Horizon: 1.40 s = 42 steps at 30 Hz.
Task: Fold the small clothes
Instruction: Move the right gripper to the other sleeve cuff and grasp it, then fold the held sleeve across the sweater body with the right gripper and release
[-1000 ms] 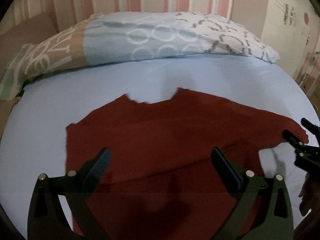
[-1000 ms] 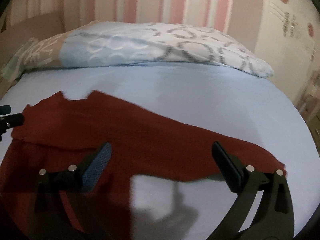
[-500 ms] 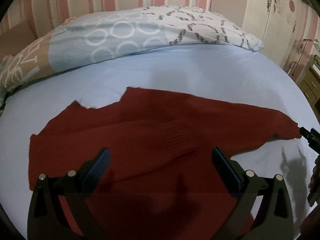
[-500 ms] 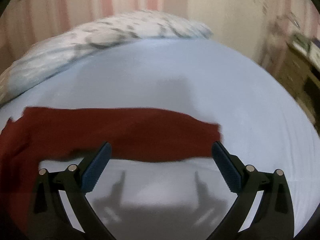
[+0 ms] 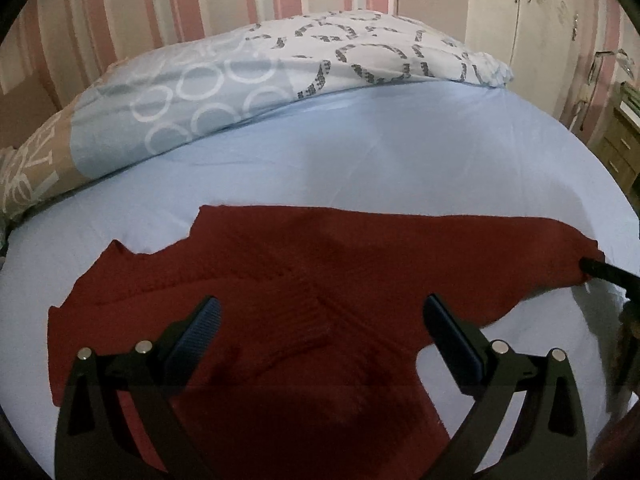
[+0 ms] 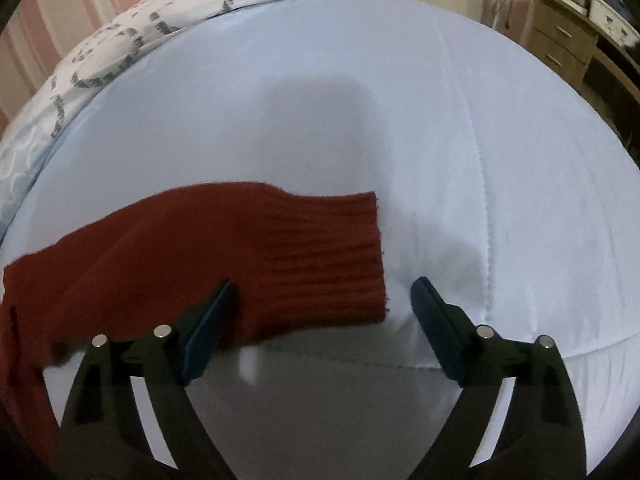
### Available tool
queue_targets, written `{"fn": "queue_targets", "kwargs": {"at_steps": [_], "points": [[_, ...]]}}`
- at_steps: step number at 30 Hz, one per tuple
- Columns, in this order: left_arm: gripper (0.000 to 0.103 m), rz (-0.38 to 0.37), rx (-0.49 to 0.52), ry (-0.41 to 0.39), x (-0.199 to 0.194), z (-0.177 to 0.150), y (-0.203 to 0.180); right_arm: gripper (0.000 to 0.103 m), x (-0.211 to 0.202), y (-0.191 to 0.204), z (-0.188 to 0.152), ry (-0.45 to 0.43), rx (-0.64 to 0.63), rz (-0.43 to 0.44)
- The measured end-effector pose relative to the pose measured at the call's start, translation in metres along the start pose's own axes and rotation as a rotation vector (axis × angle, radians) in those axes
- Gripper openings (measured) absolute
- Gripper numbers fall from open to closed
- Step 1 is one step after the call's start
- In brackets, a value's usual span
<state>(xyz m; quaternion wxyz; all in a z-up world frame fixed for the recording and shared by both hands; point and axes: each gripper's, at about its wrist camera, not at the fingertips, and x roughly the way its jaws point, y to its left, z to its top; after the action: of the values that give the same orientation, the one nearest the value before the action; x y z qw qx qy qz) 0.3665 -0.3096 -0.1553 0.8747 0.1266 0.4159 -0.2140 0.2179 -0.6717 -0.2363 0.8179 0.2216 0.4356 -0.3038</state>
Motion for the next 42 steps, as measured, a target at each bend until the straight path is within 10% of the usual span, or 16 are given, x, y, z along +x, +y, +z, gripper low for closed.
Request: {"fn": "queue_targets", "kwargs": {"at_steps": [3, 5, 8, 25, 36, 42], "points": [[0.101, 0.016, 0.010, 0.004, 0.000, -0.004, 0.004, 0.069, -0.002, 0.014, 0.000, -0.014, -0.055, -0.009], [0.101, 0.031, 0.015, 0.012, 0.001, -0.008, 0.009, 0.034, -0.004, 0.020, 0.000, -0.014, -0.063, 0.003], [0.101, 0.044, 0.005, 0.016, 0.000, -0.011, 0.020, 0.017, -0.009, 0.036, -0.001, -0.025, -0.113, -0.007], [0.101, 0.128, -0.084, -0.035, -0.049, -0.024, 0.120, 0.016, -0.152, 0.248, -0.039, -0.303, -0.423, 0.268], [0.101, 0.213, -0.149, -0.021, -0.086, -0.069, 0.215, 0.016, -0.161, 0.407, -0.091, -0.158, -0.557, 0.578], [0.101, 0.227, -0.221, 0.020, -0.089, -0.100, 0.263, 0.016, -0.121, 0.476, -0.134, -0.020, -0.607, 0.606]]}}
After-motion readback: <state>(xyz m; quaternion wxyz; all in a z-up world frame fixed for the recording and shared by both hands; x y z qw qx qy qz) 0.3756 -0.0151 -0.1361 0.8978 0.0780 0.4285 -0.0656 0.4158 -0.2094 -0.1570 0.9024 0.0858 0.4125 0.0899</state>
